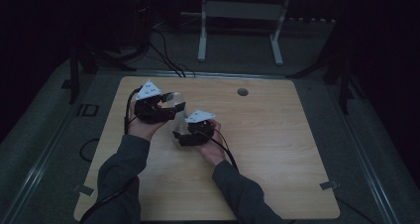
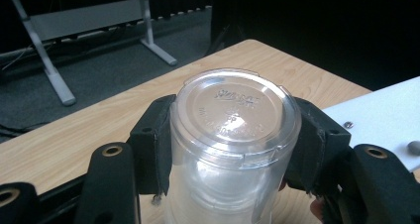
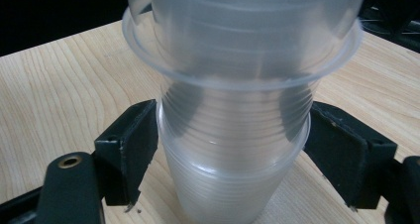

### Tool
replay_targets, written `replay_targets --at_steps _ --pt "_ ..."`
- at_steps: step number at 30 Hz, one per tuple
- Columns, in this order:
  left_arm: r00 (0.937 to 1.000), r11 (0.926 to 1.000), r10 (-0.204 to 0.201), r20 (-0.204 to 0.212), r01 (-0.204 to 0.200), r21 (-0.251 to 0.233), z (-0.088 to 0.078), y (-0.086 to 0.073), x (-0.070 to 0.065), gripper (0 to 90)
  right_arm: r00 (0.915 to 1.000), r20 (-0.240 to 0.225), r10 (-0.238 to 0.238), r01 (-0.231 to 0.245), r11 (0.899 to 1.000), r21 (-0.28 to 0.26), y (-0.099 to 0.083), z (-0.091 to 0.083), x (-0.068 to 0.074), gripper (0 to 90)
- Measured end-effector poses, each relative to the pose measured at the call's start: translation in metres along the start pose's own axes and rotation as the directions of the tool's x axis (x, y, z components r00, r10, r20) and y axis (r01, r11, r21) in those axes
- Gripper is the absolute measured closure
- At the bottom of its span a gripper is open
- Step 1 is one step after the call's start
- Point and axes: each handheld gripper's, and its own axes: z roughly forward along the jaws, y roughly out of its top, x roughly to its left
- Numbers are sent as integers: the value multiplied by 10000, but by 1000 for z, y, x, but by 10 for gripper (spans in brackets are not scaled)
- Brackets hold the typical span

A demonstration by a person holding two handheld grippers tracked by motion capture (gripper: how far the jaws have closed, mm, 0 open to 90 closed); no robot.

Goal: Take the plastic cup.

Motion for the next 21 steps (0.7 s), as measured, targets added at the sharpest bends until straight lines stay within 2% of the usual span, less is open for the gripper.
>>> replay_targets --at_steps 8,21 --pt "9999 9999 71 123 -69 -125 -6 8 -1 413 10000 -24 12 -12 10000 36 0 0 0 215" --pt "9997 9995 212 90 -210 -236 -14 20 -6 414 10000 -50 -35 36 10000 66 0 -1 0 215"
